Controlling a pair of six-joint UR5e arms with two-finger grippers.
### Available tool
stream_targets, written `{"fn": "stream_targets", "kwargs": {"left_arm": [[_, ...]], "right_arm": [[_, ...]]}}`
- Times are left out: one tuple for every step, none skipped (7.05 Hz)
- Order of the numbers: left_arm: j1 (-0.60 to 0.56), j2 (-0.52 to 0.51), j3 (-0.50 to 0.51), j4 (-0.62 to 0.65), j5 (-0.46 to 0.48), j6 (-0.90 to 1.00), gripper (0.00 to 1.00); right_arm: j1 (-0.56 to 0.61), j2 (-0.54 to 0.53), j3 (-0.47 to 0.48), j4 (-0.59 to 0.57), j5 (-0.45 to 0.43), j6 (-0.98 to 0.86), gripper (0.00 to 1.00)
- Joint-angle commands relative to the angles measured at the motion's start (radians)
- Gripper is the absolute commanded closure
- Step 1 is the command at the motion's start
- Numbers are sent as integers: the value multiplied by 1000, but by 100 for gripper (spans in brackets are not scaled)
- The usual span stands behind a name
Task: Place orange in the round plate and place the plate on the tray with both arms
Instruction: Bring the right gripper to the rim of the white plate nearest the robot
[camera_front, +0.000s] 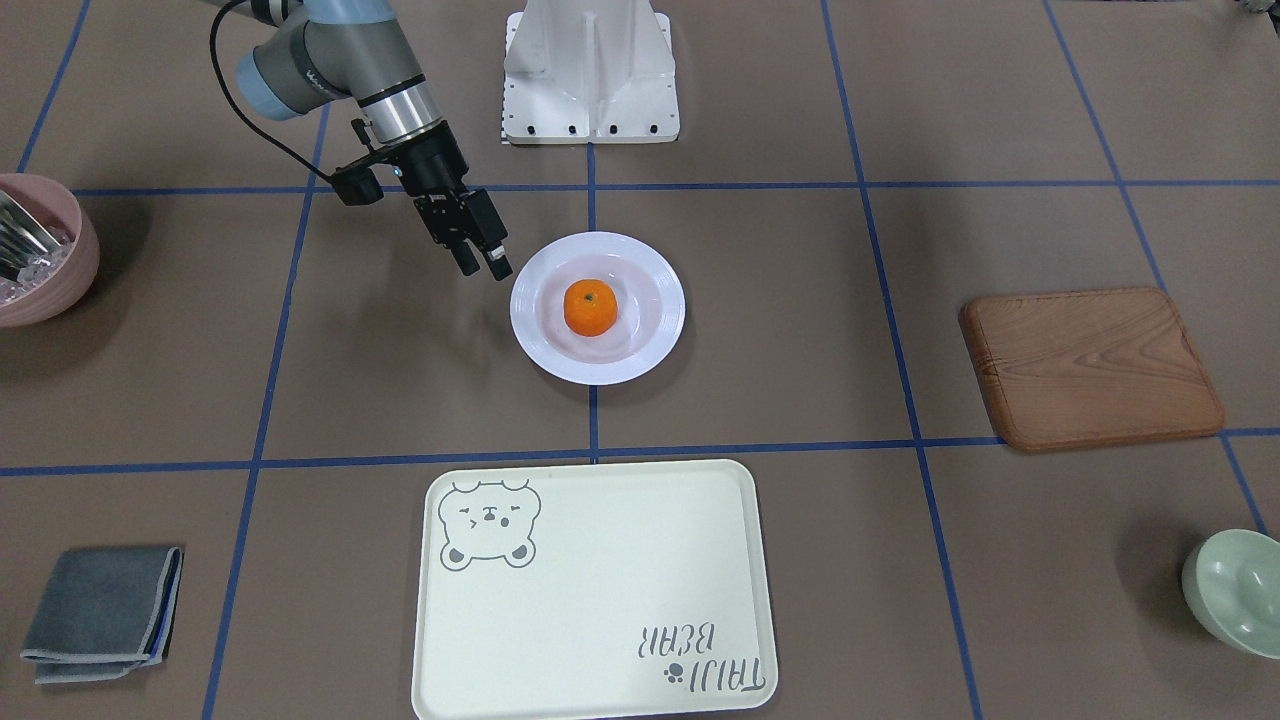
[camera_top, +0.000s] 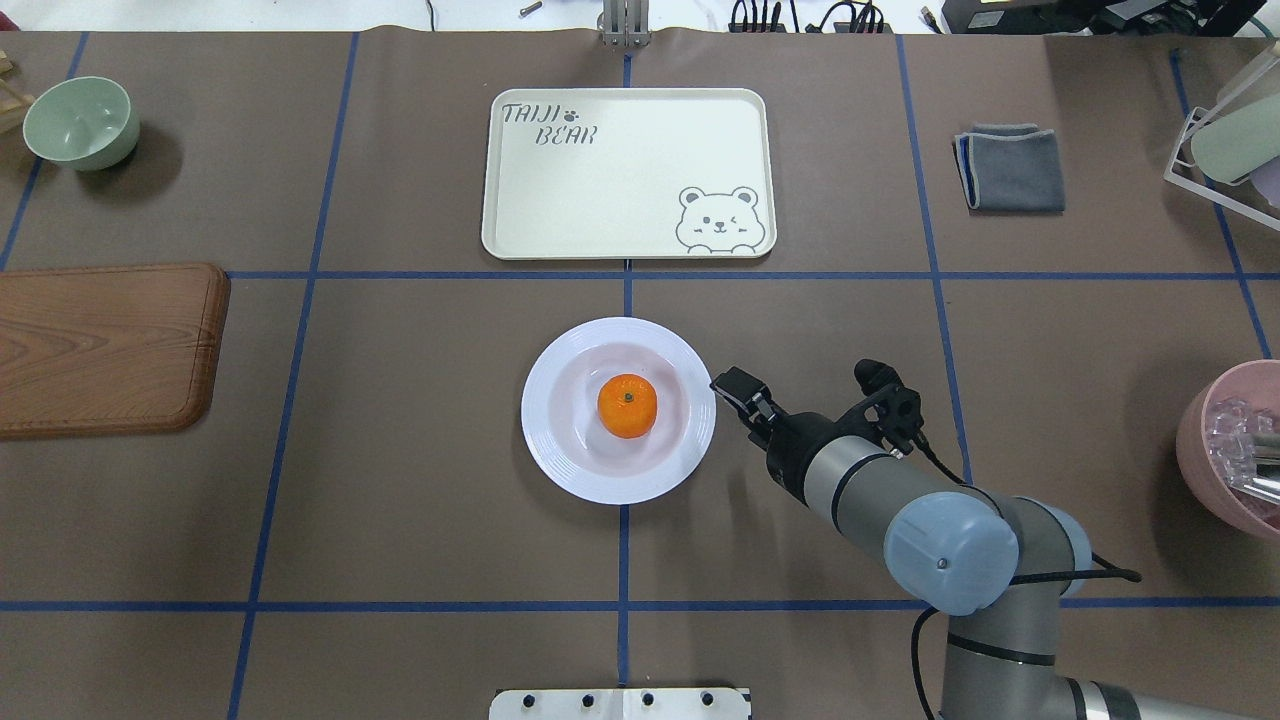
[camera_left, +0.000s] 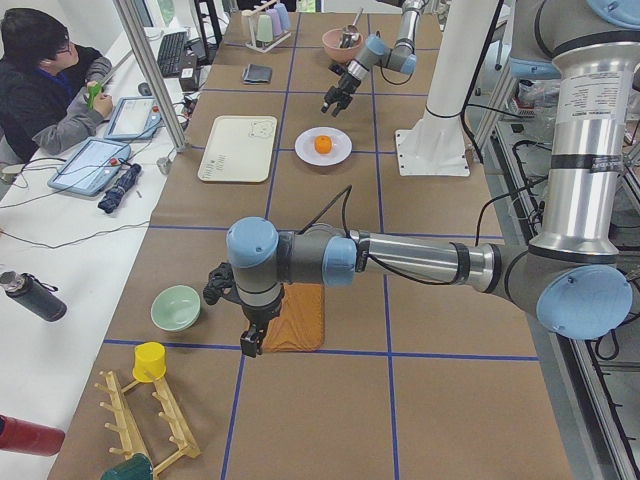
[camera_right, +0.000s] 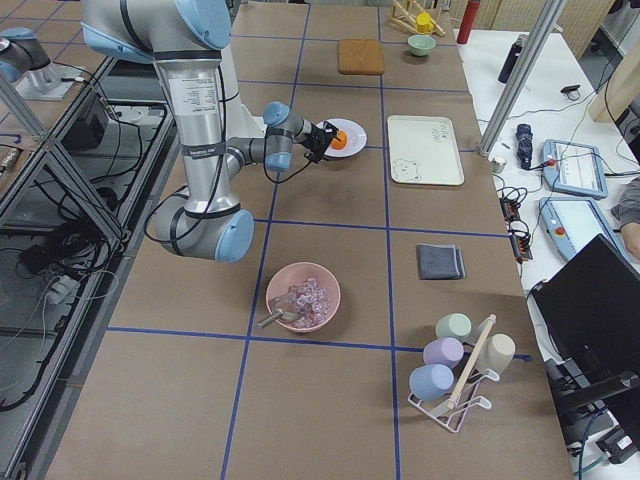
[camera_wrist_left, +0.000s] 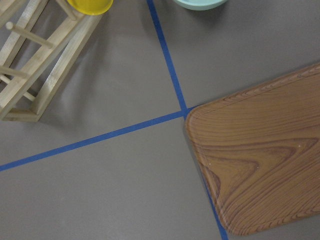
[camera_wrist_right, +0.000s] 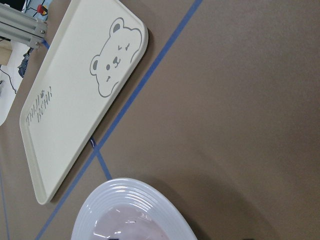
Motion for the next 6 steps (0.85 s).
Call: {"fn": "stream_targets", "kwargs": {"left_arm": [[-11,18,-1,-3,-3,8,1],[-12,18,-2,-3,-3,8,1],[-11,18,-2,-3,-3,6,1],[-11,18,-1,-3,-3,6,1],[-11,18,-2,-3,-3,6,1],[-11,18,-2,-3,-3,6,1]], "right_arm": [[-35,69,-101,24,-23,59,26],[-35,99,-137,24,-23,68,29],[-36,110,-149,24,-25,68,29],[-39,115,-154,22,-26,71,34],[-41,133,-155,22,-31,102,70],[-42,132,-149,27,-38,132,100]]}}
